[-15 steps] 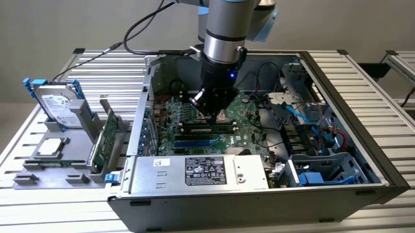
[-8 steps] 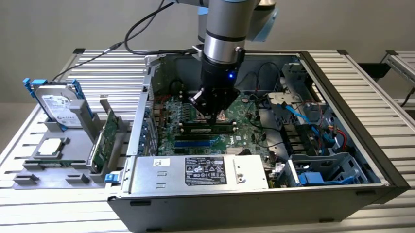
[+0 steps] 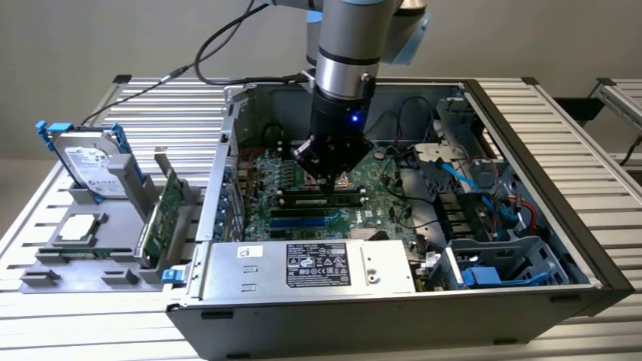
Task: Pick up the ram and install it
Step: 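Press down the ram until it locks into place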
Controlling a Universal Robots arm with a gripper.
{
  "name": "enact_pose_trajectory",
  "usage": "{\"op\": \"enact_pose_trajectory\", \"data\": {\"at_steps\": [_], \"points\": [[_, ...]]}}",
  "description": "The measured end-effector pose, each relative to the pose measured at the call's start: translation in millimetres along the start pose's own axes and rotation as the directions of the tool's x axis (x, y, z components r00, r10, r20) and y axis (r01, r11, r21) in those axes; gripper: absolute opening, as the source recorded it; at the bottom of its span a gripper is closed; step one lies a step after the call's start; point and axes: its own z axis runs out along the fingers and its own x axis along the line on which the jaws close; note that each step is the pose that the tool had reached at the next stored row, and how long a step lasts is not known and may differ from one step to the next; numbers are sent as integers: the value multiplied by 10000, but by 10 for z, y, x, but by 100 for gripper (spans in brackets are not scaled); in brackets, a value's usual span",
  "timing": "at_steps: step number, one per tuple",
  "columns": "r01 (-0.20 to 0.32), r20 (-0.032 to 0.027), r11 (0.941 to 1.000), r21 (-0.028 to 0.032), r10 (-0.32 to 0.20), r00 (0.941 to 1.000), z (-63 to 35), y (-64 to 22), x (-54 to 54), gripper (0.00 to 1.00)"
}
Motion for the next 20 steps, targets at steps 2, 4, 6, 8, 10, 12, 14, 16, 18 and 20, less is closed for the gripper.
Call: {"op": "enact_pose_trajectory", "data": {"at_steps": [2, 4, 6, 8, 10, 12, 14, 16, 18, 20], "points": [[-237, 13, 9997, -9, 237, 9997, 2, 0, 0, 11], [-472, 24, 9989, -17, 472, 9989, 4, 0, 0, 11], [-705, 38, 9975, -25, 705, 9975, 6, 1, -1, 11], [-947, 53, 9955, -33, 947, 9955, 9, 1, -1, 11], [-1178, 68, 9930, -42, 1178, 9930, 11, 1, -1, 11], [-1409, 83, 9900, -51, 1409, 9900, 13, 1, -1, 11], [-1649, 98, 9863, -61, 1649, 9863, 16, 1, -2, 11], [-1878, 112, 9822, -70, 1879, 9821, 18, 1, -2, 11], [-2108, 126, 9775, -81, 2109, 9774, 21, 1, -2, 11], [-2338, 139, 9722, -91, 2339, 9722, 23, 1, -2, 11]]}}
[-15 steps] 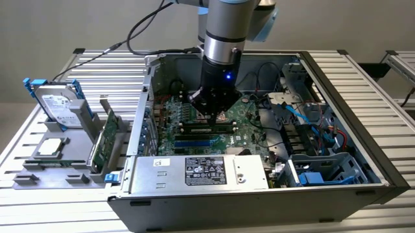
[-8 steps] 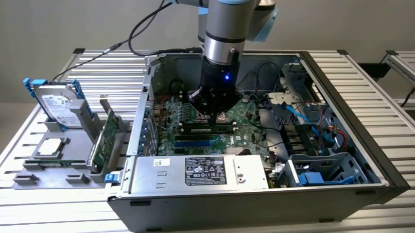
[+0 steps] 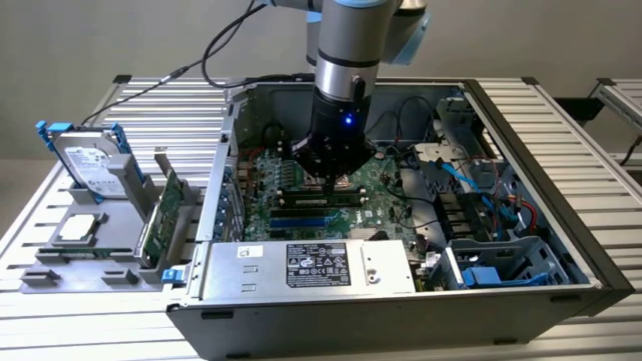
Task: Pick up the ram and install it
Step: 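Press down the ram until it locks into place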
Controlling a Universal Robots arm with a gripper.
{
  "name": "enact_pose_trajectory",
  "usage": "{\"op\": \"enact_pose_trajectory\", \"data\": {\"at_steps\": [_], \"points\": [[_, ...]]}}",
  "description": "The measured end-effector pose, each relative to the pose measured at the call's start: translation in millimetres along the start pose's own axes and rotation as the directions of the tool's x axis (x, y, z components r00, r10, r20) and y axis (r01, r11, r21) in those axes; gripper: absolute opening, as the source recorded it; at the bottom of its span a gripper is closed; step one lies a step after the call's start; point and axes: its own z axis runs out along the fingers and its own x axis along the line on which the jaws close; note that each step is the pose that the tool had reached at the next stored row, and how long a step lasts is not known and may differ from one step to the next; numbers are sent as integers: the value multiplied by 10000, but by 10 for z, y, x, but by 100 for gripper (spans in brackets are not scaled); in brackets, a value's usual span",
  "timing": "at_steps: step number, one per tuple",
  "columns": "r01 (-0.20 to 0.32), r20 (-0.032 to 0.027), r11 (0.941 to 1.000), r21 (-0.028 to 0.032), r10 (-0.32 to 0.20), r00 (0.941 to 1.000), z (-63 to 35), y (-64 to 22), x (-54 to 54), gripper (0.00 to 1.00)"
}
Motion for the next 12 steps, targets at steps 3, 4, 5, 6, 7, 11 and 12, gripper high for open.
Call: {"op": "enact_pose_trajectory", "data": {"at_steps": [3, 4, 5, 6, 7, 11, 12], "points": [[-357, 23, 9994, -12, 357, 9994, 4, 0, 0, 11], [-460, 20, 9989, -19, 460, 9989, 4, 0, 0, 11], [-482, 19, 9988, -20, 482, 9988, 4, 0, 0, 11], [-482, 19, 9988, -21, 482, 9988, 4, 0, 0, 11], [-483, 19, 9988, -22, 483, 9988, 4, 0, 0, 11], [-483, 19, 9988, -22, 483, 9988, 5, 0, 0, 11], [-483, 19, 9988, -22, 483, 9988, 5, 0, 0, 11]]}}
